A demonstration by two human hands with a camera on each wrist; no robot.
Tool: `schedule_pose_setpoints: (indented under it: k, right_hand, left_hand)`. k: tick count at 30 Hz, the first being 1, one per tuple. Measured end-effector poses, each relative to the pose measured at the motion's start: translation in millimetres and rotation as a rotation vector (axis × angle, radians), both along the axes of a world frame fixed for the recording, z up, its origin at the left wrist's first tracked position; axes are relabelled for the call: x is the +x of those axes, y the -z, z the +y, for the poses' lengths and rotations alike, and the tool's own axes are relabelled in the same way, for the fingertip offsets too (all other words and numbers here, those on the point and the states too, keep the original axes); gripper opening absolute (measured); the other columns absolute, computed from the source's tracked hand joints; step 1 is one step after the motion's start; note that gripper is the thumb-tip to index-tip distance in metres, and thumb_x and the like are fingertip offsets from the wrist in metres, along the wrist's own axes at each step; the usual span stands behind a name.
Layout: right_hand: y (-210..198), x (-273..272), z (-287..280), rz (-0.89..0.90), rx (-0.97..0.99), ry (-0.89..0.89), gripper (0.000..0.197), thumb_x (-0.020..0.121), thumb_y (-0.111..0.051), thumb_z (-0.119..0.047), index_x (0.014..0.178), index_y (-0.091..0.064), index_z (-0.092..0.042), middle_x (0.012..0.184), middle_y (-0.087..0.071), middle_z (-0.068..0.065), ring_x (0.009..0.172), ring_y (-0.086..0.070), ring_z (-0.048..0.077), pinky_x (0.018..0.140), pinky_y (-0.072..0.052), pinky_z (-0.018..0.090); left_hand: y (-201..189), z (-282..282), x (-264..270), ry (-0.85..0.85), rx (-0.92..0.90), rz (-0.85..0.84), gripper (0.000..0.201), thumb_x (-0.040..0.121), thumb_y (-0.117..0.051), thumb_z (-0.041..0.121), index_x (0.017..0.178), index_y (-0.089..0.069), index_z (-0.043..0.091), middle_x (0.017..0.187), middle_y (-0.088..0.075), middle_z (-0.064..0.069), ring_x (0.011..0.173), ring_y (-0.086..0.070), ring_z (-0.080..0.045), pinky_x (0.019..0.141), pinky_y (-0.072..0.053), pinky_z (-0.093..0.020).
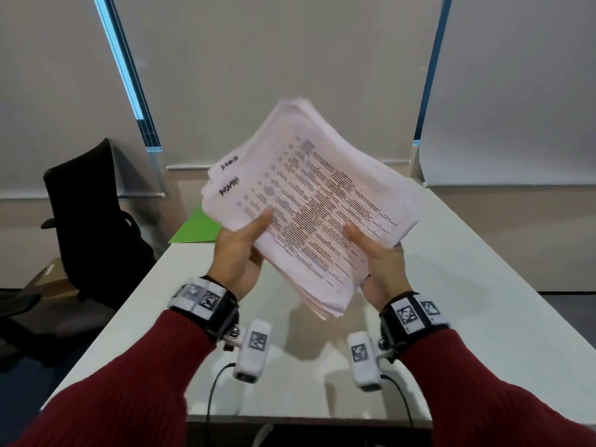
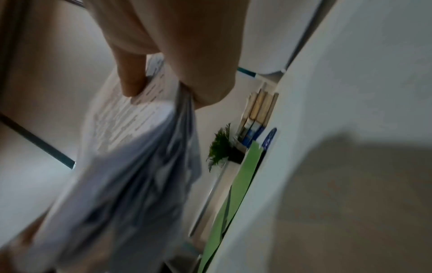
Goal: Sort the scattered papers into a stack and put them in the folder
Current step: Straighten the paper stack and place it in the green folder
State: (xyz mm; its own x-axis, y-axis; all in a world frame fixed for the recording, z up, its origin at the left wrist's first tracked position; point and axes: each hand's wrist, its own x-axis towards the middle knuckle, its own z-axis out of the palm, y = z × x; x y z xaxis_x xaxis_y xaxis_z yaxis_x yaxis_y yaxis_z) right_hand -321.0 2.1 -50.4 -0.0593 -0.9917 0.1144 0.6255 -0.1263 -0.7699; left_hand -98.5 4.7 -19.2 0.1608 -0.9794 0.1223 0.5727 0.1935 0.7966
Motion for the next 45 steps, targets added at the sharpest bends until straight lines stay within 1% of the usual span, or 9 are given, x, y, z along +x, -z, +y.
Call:
schedule_pose_setpoints:
  k: [3, 8, 14, 18, 25, 29, 34, 40, 45]
  right_hand:
    - [-6.8, -25.3, 1.8, 0.123, -0.059, -0.024, 0.052, 0.088, -0.075, 0.009, 0.138, -0.063, -0.001, 0.132, -0.071, 0.023, 0.121, -0.070, 0.044, 0.103, -0.052, 0.066]
    - [-16.8, -32.6, 5.2, 0.474, -0.168, 0.025, 0.037, 0.085, -0.080, 0.006, 0.121, -0.073, 0.003, 0.116, -0.079, 0.019, 0.107, -0.077, 0.038, 0.096, -0.059, 0.061]
    - [-16.3, -2.6, 0.1, 0.630, -0.257, 0.260, 0.027, 0.086, -0.086, -0.013, 0.112, -0.080, -0.006, 0.104, -0.083, 0.003, 0.095, -0.081, 0.018, 0.086, -0.066, 0.044]
    - [-16.3, 3.4, -2.0, 0.572, -0.279, 0.328, 0.025, 0.089, -0.084, -0.015, 0.112, -0.079, -0.007, 0.102, -0.083, 0.001, 0.097, -0.080, 0.017, 0.086, -0.066, 0.039]
    - [28.7, -13.9, 1.4, 0.558, -0.062, 0.149, 0.043, 0.075, -0.093, -0.007, 0.114, -0.075, -0.013, 0.105, -0.083, 0.003, 0.097, -0.081, 0.024, 0.078, -0.067, 0.042]
    - [27.9, -4.0, -4.5, 0.533, -0.046, 0.225, 0.036, 0.080, -0.090, -0.006, 0.113, -0.077, -0.006, 0.103, -0.083, 0.006, 0.095, -0.081, 0.023, 0.082, -0.067, 0.047]
    - [18.6, -10.7, -3.9, 0.485, -0.078, 0.247, 0.035, 0.078, -0.090, -0.003, 0.111, -0.078, -0.006, 0.100, -0.084, 0.005, 0.090, -0.082, 0.019, 0.074, -0.067, 0.036]
    - [46.4, -20.0, -6.0, 0.683, 0.079, 0.078, 0.046, 0.075, -0.088, 0.005, 0.116, -0.072, -0.009, 0.106, -0.082, 0.006, 0.095, -0.081, 0.024, 0.074, -0.066, 0.031]
    - [29.7, -32.8, -4.2, 0.569, 0.039, 0.168, 0.048, 0.074, -0.092, -0.007, 0.118, -0.074, -0.010, 0.107, -0.082, 0.006, 0.097, -0.080, 0.022, 0.082, -0.065, 0.035]
  left_hand:
    - [-15.8, -5.5, 55.4, -0.050, -0.011, -0.173, 0.054, 0.090, -0.073, -0.002, 0.142, -0.060, 0.003, 0.134, -0.071, -0.019, 0.116, -0.072, -0.033, 0.099, -0.059, -0.050]
    - [-40.0, 1.6, 80.9, 0.151, -0.024, -0.790, 0.044, 0.083, -0.083, 0.007, 0.125, -0.071, 0.007, 0.117, -0.080, -0.011, 0.108, -0.077, -0.032, 0.089, -0.064, -0.049]
    - [-25.0, 3.6, 32.9, -0.274, -0.087, -0.615, 0.017, 0.086, -0.084, 0.006, 0.100, -0.077, 0.009, 0.100, -0.081, -0.008, 0.090, -0.081, -0.024, 0.080, -0.067, -0.042]
    - [-24.3, 7.7, 16.4, -0.400, -0.148, -0.552, 0.019, 0.088, -0.083, 0.010, 0.106, -0.076, 0.006, 0.099, -0.081, -0.004, 0.084, -0.081, -0.019, 0.071, -0.067, -0.034]
    - [41.1, 20.6, 22.4, -0.207, -0.017, -0.626, 0.034, 0.084, -0.087, 0.010, 0.116, -0.076, 0.009, 0.106, -0.083, -0.002, 0.096, -0.080, -0.020, 0.084, -0.066, -0.038]
    - [33.5, 13.9, 14.5, -0.256, -0.033, -0.607, 0.016, 0.089, -0.082, 0.010, 0.104, -0.077, 0.014, 0.094, -0.083, 0.005, 0.087, -0.081, -0.015, 0.080, -0.067, -0.036]
    - [28.4, 11.5, 15.8, -0.271, -0.101, -0.574, 0.020, 0.088, -0.083, 0.008, 0.104, -0.077, 0.017, 0.098, -0.083, 0.004, 0.091, -0.080, -0.014, 0.074, -0.065, -0.026]
    - [48.2, 11.3, 20.3, -0.246, 0.005, -0.637, 0.016, 0.089, -0.082, 0.011, 0.104, -0.078, 0.013, 0.097, -0.083, 0.001, 0.090, -0.081, -0.019, 0.086, -0.066, -0.046]
    - [28.2, 12.2, 17.9, -0.239, -0.043, -0.514, 0.018, 0.093, -0.077, 0.009, 0.111, -0.076, 0.005, 0.104, -0.083, -0.009, 0.095, -0.080, -0.030, 0.088, -0.064, -0.052]
